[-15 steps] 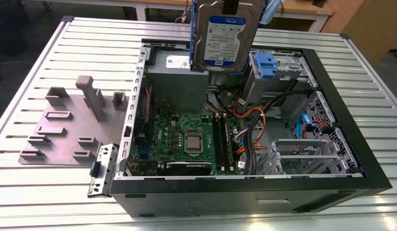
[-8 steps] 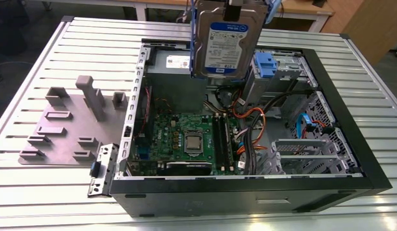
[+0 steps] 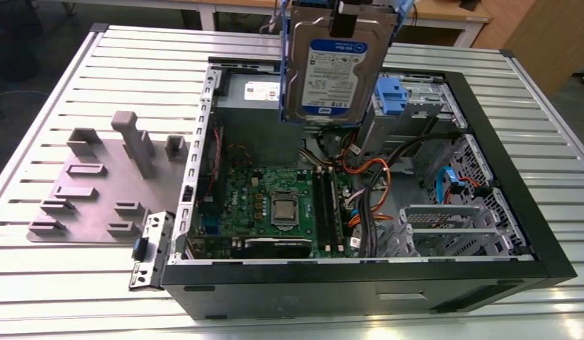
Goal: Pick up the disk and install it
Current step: 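Pick up the disk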
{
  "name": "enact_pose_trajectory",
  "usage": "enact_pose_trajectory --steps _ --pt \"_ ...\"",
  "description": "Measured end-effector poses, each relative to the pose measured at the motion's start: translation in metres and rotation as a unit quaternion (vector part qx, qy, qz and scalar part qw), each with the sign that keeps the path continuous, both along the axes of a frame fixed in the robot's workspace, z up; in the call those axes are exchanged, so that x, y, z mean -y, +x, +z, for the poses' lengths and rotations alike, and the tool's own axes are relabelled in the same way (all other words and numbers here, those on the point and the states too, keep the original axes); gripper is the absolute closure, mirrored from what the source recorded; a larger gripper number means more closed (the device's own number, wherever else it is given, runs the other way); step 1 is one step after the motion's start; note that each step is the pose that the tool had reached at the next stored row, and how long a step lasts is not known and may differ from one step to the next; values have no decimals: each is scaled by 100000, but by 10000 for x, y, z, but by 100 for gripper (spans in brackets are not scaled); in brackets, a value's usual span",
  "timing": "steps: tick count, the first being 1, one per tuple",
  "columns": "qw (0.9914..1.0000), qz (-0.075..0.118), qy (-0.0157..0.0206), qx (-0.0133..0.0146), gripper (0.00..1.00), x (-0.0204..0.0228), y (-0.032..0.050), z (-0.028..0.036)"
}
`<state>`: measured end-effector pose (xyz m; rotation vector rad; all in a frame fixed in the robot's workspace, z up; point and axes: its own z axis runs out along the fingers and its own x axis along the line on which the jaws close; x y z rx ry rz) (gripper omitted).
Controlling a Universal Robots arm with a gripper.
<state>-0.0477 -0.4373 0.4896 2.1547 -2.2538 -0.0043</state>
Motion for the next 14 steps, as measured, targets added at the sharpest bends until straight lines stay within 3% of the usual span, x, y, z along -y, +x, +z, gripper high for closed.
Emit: enact_pose_trajectory --steps 9,14 --pt "99998 4 -608 2 65 187 0 0" --pt "99997 3 -736 1 65 195 0 0"
